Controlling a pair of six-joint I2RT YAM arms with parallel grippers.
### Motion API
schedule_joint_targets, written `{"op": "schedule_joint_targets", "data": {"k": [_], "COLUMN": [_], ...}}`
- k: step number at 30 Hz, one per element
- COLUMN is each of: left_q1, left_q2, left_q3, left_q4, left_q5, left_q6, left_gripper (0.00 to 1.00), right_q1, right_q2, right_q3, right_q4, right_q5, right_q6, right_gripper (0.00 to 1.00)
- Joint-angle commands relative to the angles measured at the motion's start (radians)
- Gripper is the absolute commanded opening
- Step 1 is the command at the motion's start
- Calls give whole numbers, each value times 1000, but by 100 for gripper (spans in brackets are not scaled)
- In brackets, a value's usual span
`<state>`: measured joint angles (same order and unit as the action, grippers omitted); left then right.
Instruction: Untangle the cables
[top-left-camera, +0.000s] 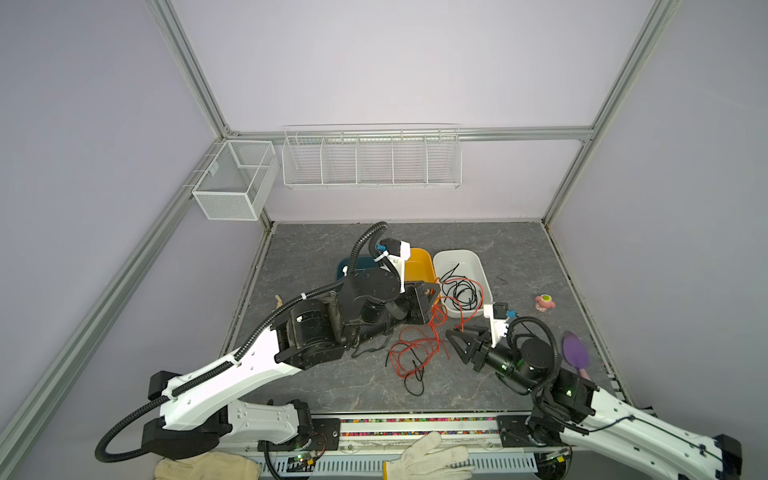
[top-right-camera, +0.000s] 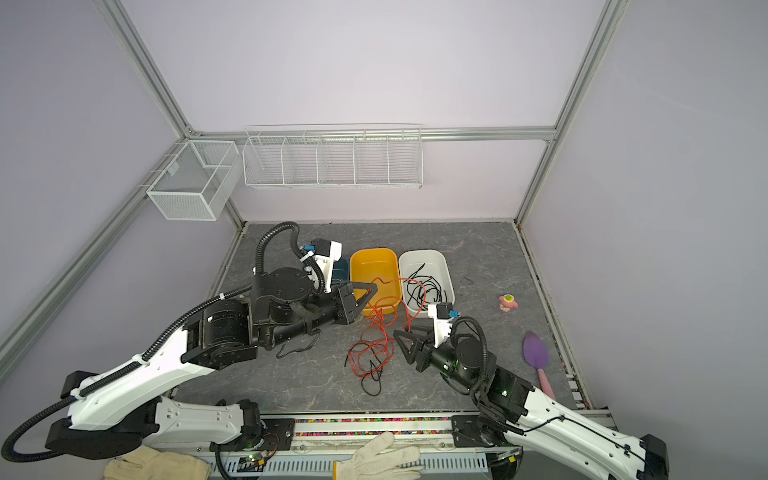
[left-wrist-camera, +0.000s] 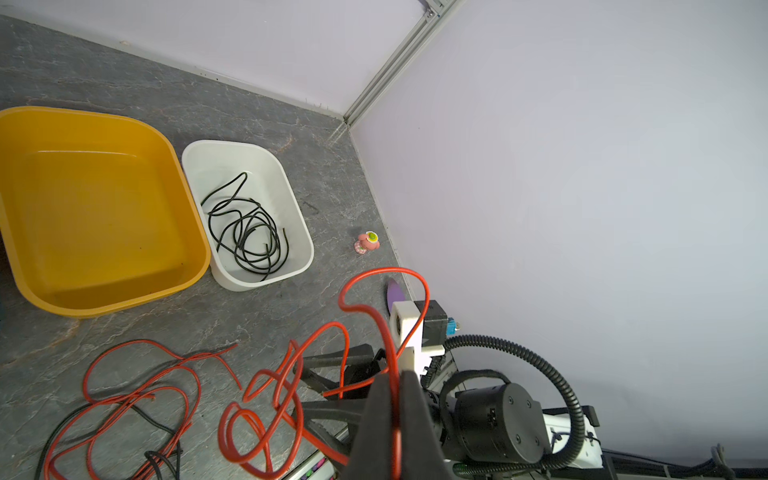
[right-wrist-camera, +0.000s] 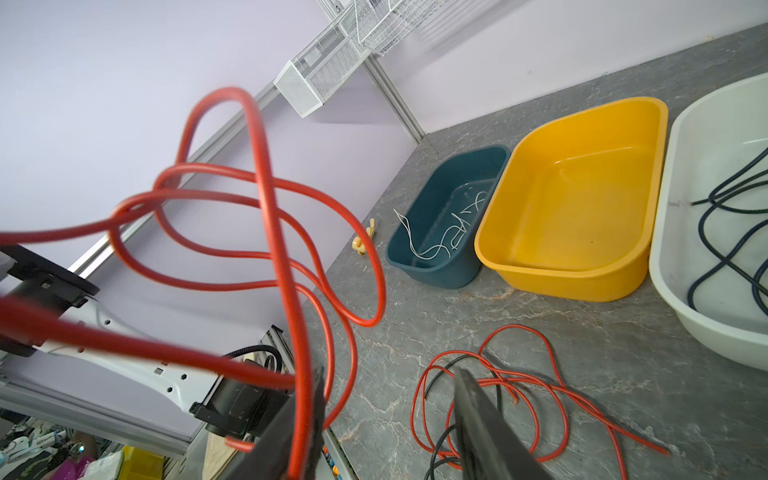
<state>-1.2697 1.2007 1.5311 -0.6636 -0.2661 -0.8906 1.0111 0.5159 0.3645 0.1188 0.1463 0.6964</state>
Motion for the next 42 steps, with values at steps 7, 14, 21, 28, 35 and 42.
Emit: {"op": "schedule_joint_targets", "data": {"k": [7,14,21,28,35,42], "left_q1": [-51,-87,-109,-155,-163,-165], "left_q2": [10,20,25,31,21,13], "left_q3": [36,40,40,42,27,8], "left_q4": [43,69,99,120,134,154], "left_q5": [-39,-47,-40,-58,-64,-67], "left_q6": [-23,-21,-20,-14,-12,-10], "left_gripper": [0,0,0,0,0,0], "right_q1": [14,29,32,36,36,44], "right_q2": [12,21,36,26,34,45], "right_q3": [-15,-21,-26,-28,-21,-25], "right_q4": [92,147,143,152,148,178], "right_q5": [53,50,93,132,149,127], "right_q6": [12,18,30,40,44,56], "right_gripper": [51,51,48,42,37,40]}}
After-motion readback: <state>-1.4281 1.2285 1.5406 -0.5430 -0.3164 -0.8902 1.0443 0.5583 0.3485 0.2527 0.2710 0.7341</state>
